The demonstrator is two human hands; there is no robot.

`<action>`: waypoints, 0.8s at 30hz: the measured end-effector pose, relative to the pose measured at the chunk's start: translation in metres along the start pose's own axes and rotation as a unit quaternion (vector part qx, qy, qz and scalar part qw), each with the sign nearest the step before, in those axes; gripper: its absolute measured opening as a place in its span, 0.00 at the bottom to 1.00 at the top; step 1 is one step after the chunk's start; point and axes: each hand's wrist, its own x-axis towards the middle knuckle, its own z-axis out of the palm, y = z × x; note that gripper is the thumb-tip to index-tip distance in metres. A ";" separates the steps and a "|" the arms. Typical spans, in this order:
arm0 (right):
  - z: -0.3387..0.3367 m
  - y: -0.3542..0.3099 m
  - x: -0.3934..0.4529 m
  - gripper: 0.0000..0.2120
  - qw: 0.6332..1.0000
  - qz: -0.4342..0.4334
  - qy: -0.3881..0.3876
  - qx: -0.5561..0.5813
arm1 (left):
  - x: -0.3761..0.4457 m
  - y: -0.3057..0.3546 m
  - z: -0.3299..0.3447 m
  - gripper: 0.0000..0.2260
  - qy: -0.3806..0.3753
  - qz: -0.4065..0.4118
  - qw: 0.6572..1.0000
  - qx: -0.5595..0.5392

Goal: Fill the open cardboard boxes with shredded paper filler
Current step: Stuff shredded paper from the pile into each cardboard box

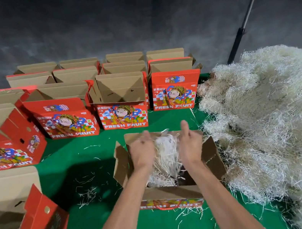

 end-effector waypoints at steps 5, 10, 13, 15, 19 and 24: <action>-0.033 0.000 0.020 0.27 0.998 0.045 0.045 0.006 | 0.004 -0.001 -0.013 0.23 0.032 0.009 0.999 -0.018; -0.049 0.004 0.024 0.29 0.999 -0.015 0.049 -0.015 | 0.021 -0.005 -0.032 0.23 0.031 0.046 0.998 0.032; -0.045 0.010 0.020 0.35 0.997 -0.008 -0.058 -0.054 | 0.024 -0.011 -0.035 0.28 -0.023 0.036 0.989 0.139; -0.049 0.014 0.024 0.33 0.984 -0.026 -0.118 -0.131 | 0.030 -0.015 -0.042 0.28 -0.052 0.027 0.977 0.203; -0.056 0.020 0.028 0.17 0.936 -0.084 -0.225 -0.257 | 0.037 -0.025 -0.050 0.13 -0.103 0.037 0.944 0.312; -0.059 0.013 0.026 0.12 0.888 -0.096 -0.275 -0.355 | 0.037 -0.029 -0.049 0.06 -0.104 0.063 0.901 0.415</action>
